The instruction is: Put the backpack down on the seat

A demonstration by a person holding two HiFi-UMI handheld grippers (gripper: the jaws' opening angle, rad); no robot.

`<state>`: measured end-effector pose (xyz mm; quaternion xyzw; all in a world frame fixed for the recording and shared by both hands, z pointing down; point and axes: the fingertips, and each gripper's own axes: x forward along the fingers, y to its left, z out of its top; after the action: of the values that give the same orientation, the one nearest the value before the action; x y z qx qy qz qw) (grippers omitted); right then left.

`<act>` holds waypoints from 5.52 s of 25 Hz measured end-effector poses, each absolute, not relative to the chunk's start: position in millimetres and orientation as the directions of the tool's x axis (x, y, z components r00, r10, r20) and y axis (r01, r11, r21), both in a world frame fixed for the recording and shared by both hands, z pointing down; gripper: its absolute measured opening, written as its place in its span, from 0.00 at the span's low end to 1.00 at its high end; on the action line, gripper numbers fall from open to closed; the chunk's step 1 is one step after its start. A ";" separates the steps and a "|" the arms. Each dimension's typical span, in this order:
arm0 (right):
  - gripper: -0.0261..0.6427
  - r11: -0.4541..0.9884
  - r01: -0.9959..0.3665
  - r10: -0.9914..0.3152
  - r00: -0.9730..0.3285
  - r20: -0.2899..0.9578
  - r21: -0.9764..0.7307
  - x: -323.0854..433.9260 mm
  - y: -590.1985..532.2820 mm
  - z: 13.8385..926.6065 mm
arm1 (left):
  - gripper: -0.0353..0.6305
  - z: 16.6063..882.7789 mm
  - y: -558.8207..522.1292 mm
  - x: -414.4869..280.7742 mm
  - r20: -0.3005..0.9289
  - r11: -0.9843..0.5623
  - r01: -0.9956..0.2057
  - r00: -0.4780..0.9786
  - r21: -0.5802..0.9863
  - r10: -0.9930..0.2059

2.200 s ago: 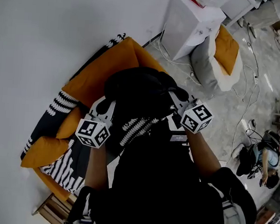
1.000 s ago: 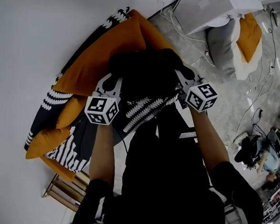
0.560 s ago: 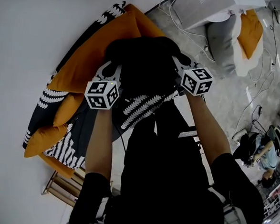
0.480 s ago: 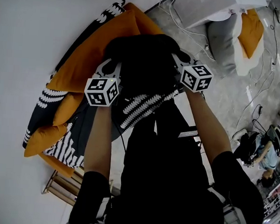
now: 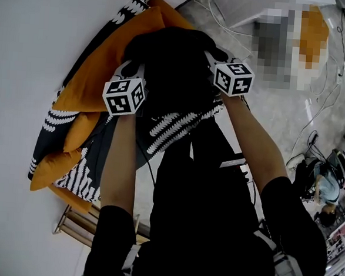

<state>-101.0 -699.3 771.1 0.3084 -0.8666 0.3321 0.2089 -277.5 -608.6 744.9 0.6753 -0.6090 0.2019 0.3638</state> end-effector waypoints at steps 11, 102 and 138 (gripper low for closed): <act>0.14 0.602 -0.648 -0.350 -0.739 0.576 -0.466 -103.6 -701.5 779.2 | 0.12 753.8 -611.5 -279.5 0.732 0.036 -0.973 0.147 0.228 -0.665; 0.09 0.829 -0.510 -0.512 -0.857 0.057 -0.232 229.1 -199.0 456.1 | 0.08 454.7 -116.8 40.0 0.172 -0.072 -0.983 0.101 0.168 -0.980; 0.09 0.736 -0.648 -0.611 -0.761 0.218 -0.198 217.2 70.6 494.6 | 0.08 518.8 149.6 17.1 0.276 -0.107 -0.987 0.136 0.116 -0.952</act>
<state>217.2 70.6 494.6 0.3387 -0.9291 0.1317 0.0691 17.1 149.6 518.8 0.7411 -0.6541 0.0659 0.1362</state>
